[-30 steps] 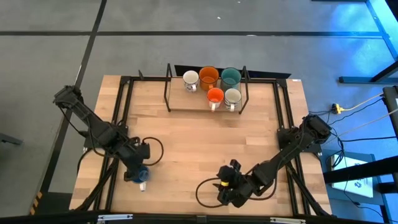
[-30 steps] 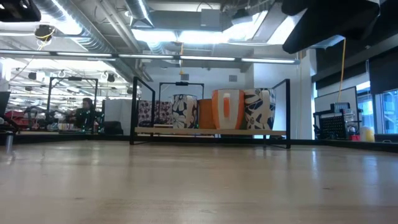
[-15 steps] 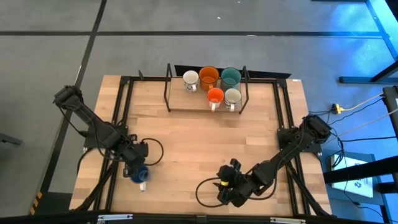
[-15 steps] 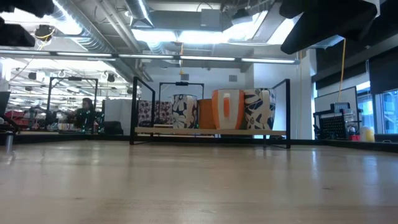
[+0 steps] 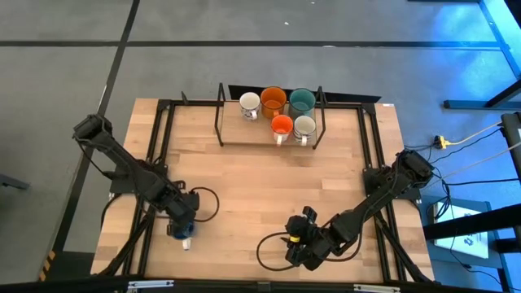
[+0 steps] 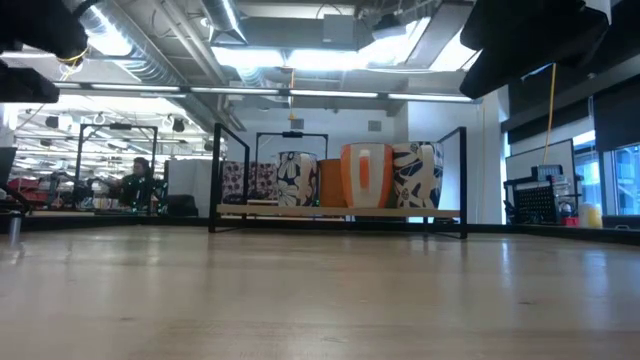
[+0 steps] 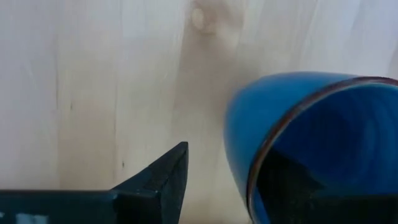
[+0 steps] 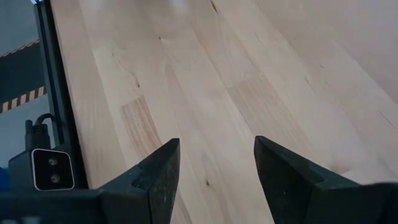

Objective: Place coffee mugs
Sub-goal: Put the blue-white mug on the shelf

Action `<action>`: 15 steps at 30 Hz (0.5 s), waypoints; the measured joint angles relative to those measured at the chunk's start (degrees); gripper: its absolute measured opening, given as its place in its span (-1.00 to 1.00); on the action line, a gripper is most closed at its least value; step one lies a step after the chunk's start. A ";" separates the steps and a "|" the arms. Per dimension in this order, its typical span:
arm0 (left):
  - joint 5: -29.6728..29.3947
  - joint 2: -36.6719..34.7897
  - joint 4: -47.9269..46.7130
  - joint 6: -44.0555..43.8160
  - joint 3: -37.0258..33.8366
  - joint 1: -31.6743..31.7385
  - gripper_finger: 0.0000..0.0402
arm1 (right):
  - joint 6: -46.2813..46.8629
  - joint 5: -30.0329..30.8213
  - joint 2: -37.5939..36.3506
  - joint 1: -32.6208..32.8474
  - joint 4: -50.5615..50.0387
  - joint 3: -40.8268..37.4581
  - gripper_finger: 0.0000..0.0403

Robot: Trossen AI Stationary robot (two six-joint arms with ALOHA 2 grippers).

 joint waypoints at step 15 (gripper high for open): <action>0.69 6.27 0.43 2.91 3.96 2.37 -0.94 | 0.24 -0.13 0.00 0.00 0.07 0.00 -0.04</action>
